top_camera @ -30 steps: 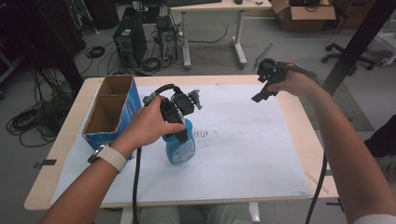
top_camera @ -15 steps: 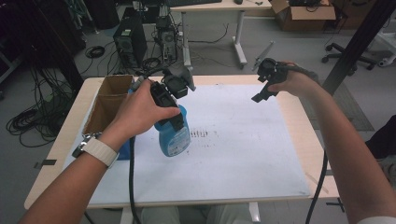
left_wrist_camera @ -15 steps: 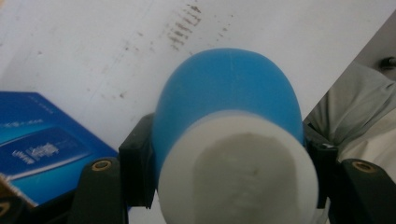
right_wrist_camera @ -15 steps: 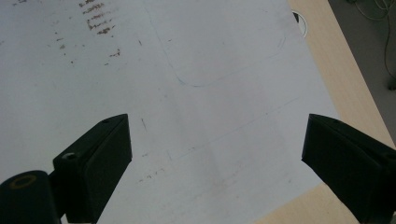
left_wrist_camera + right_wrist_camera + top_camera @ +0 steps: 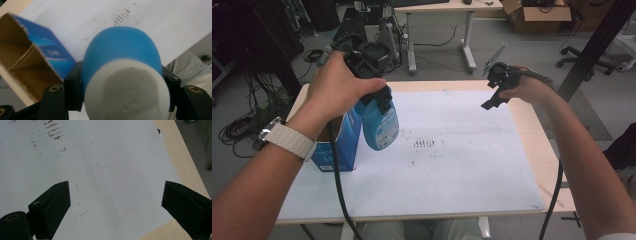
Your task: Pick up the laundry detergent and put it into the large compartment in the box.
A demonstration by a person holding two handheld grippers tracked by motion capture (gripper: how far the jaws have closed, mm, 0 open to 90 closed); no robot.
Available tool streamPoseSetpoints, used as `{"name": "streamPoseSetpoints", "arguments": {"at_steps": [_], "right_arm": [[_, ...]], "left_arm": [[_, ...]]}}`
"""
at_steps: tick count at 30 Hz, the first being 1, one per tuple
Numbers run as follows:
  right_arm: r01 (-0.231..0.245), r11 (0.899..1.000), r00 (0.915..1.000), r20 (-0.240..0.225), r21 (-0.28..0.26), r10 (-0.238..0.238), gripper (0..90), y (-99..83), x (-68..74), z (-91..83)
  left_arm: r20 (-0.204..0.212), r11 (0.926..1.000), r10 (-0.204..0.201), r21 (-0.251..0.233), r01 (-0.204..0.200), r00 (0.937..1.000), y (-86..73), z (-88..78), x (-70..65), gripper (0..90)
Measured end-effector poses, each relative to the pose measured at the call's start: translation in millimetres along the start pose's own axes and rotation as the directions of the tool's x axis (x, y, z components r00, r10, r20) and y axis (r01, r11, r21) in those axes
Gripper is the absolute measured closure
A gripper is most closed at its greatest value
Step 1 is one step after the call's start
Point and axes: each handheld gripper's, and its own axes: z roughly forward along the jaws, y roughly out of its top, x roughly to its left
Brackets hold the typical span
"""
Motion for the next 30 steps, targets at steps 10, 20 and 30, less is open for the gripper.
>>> {"name": "streamPoseSetpoints", "arguments": {"at_steps": [10, 20, 30], "right_arm": [[-0.001, 1.0, 1.0, 0.003, -0.005, 0.001, 8.2, 0.7, 0.1, -0.4], [-0.01, 1.0, 0.9999, 0.0, -0.014, 0.01, 8.2, 4.3, -0.6, -1.0], [-0.007, 1.0, 1.0, 0.002, -0.009, 0.007, 8.2, 5.9, -0.4, -0.7]], "left_arm": [[-0.034, 0.9859, -0.167, -0.005, 0.167, 0.9853, -3.3, -27.3, 35.1, 37.7], [-0.065, 0.9594, -0.282, -0.006, 0.282, 0.9573, -6.0, -36.5, 67.0, 37.6], [-0.117, 0.9184, -0.395, -0.035, 0.394, 0.911, -12.0, -42.5, 96.2, 37.6]]}}
